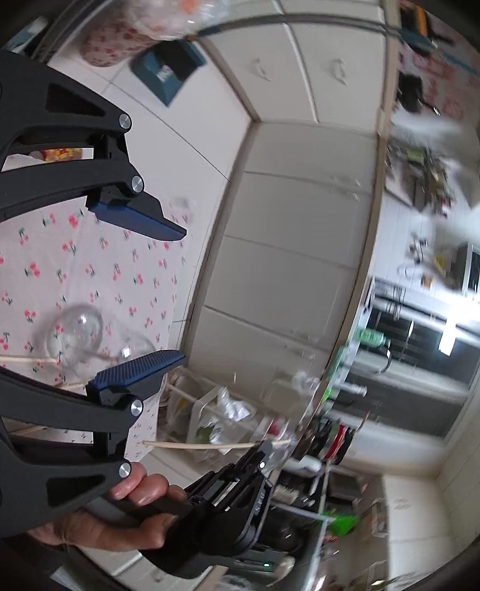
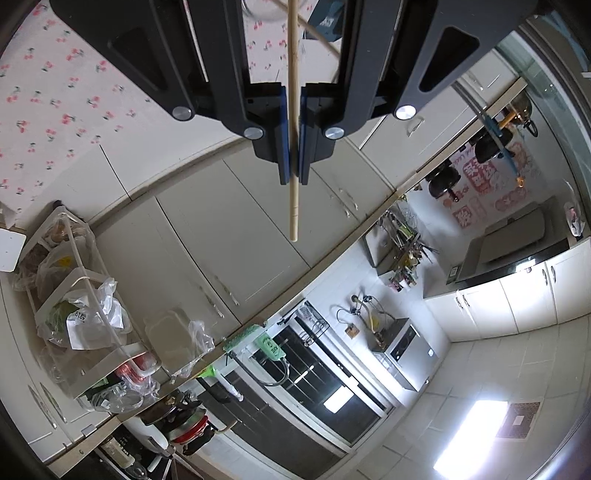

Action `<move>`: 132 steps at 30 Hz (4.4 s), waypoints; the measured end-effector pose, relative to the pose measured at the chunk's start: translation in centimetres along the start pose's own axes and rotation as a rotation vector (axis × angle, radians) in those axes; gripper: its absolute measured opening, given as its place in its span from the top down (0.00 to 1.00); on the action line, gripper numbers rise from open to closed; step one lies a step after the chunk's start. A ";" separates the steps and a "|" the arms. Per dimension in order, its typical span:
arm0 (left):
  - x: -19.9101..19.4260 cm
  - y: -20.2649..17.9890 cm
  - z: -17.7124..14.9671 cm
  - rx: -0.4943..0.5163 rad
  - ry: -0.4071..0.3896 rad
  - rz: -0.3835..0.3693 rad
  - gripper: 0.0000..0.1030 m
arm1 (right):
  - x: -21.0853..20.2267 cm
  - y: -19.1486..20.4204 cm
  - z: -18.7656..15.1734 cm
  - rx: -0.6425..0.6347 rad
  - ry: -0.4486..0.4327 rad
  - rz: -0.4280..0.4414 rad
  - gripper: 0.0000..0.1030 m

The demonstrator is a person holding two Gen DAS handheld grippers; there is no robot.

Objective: Organize utensils
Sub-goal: 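Open the left gripper above the jar mouth to drop its chopstick, then open the right gripper above the jar mouth to drop its chopstick, then lower the right gripper onto another chopstick and close it, then lower the left gripper onto another chopstick and close it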

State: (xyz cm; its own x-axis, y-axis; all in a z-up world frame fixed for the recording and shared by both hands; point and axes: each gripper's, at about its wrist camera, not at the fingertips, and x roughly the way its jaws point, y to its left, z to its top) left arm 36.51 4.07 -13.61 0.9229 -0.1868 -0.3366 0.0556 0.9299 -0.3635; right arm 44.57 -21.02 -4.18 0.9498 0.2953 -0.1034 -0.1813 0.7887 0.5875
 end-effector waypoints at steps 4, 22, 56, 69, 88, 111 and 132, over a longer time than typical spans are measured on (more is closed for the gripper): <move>0.8 1.9 -0.1 -0.066 0.021 -0.006 0.43 | 1.5 0.7 -1.1 -0.049 0.023 -0.015 0.95; 1.3 2.7 -0.4 -0.113 0.033 -0.039 0.42 | 1.6 2.0 -4.5 -0.234 0.062 -0.070 0.95; -1.9 -2.9 -8.6 0.063 0.361 -0.052 0.31 | -14.0 -7.7 -9.3 -0.219 0.504 -0.336 0.81; 2.9 -7.7 -11.1 0.208 0.503 -0.009 0.31 | -11.5 -7.2 -13.0 -0.332 0.646 -0.400 0.82; 6.3 -7.5 -11.9 0.223 0.603 0.031 0.70 | -13.0 -9.0 -12.1 -0.384 0.760 -0.466 0.86; 7.4 -8.5 -11.9 0.265 0.648 -0.027 0.95 | -10.5 -9.3 -12.1 -0.402 0.837 -0.428 0.94; 7.2 -9.7 -11.6 0.306 0.613 -0.002 0.95 | -11.6 -9.5 -11.1 -0.285 0.752 -0.352 0.94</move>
State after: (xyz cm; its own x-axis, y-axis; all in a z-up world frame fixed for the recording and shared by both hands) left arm 38.21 -10.00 -22.57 0.5455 -0.2497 -0.8001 0.2454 0.9603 -0.1324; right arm 32.41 -25.93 -17.49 0.5612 0.2076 -0.8013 -0.0613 0.9758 0.2099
